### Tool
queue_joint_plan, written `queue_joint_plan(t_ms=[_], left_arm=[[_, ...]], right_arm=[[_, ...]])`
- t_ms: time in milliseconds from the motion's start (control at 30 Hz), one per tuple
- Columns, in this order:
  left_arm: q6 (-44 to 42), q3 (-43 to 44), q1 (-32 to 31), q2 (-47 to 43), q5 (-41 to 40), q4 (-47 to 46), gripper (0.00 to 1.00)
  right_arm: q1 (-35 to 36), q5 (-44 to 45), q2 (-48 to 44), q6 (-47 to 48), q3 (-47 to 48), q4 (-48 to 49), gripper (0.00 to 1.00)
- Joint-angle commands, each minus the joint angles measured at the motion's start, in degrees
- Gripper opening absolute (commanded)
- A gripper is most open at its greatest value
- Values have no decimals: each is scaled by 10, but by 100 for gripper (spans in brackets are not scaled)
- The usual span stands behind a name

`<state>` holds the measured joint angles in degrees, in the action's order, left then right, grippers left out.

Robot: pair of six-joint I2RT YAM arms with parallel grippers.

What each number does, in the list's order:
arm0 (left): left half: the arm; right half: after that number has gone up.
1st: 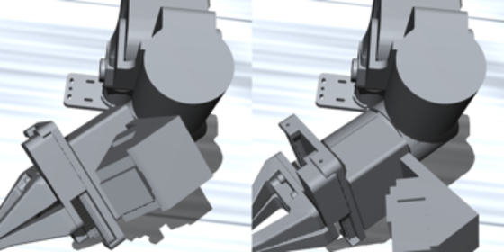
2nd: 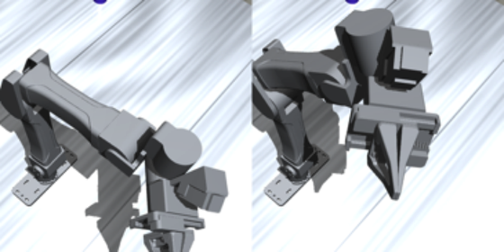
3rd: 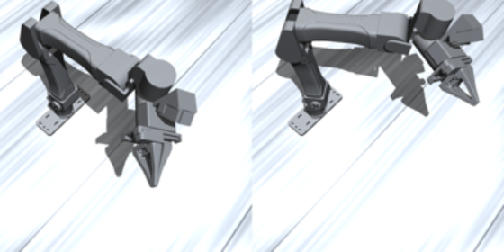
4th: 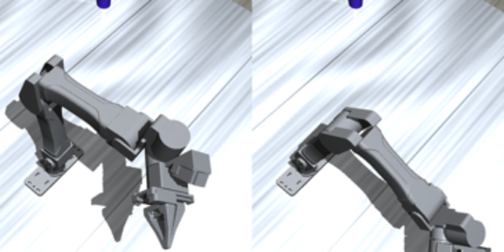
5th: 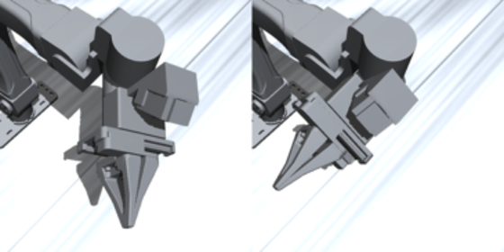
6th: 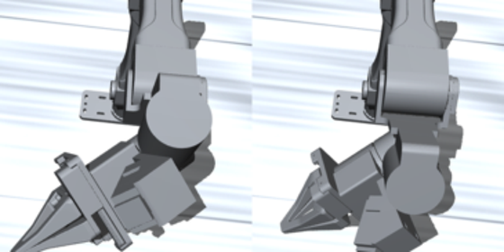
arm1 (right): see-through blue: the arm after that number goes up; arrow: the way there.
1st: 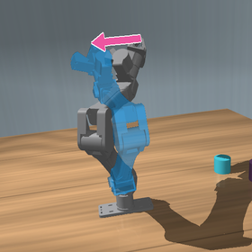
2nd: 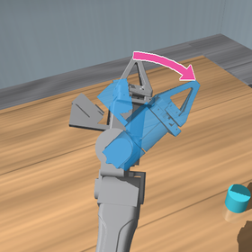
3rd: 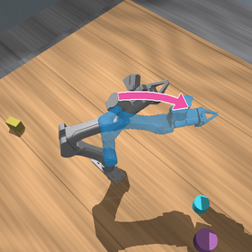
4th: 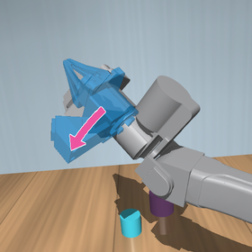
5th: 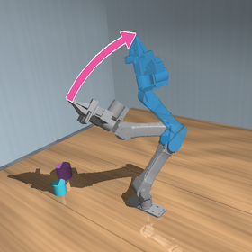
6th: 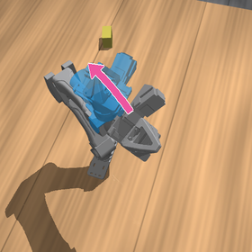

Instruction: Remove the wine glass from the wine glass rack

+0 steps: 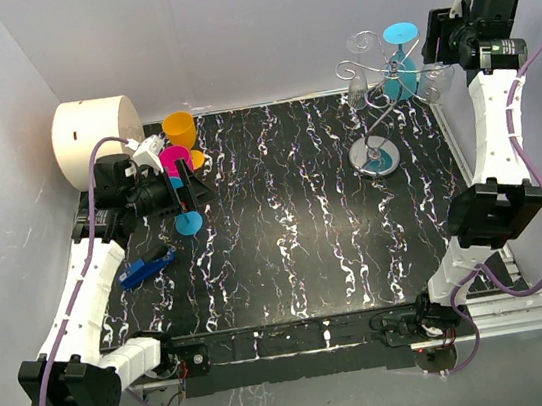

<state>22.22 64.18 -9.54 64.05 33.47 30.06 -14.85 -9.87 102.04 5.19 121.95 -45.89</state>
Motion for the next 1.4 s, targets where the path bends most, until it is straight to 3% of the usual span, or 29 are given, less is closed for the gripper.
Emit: queue_joint_plan(t_ms=[0, 633, 1367], left_arm=[[-8, 4, 1, -19, 5, 3, 97], [-7, 1, 0, -15, 5, -2, 97], [-9, 4, 1, -11, 2, 3, 97]], right_arm=[[4, -25, -32, 13, 17, 70, 19], [11, -60, 5, 25, 27, 79, 18], [11, -31, 30, 15, 48, 104, 17]])
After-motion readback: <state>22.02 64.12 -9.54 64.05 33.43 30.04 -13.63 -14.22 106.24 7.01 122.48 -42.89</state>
